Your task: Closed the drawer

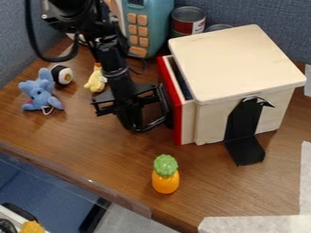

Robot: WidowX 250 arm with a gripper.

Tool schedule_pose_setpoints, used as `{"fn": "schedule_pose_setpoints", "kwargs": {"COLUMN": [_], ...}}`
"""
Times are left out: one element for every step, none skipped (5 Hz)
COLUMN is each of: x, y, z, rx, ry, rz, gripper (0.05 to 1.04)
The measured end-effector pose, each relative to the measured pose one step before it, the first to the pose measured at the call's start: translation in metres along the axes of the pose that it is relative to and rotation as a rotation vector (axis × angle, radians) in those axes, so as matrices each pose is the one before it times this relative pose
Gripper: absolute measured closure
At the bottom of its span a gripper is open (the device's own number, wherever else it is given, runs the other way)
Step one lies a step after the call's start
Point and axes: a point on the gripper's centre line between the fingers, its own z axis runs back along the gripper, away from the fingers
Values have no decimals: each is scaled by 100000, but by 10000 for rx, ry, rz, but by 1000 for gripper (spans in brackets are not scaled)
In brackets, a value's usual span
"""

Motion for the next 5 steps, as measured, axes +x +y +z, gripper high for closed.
{"fn": "schedule_pose_setpoints", "kwargs": {"x": [395,-137,-1239,74,-130], "y": [-1195,-340,209,1320,768], "z": [-138,22,-478,1679,1973], "rx": [99,-178,-56,-42,399], "ry": [161,90,288,-316,-632], "rz": [-136,98,-144,20,-459], "gripper": [931,894,659,346,98]}}
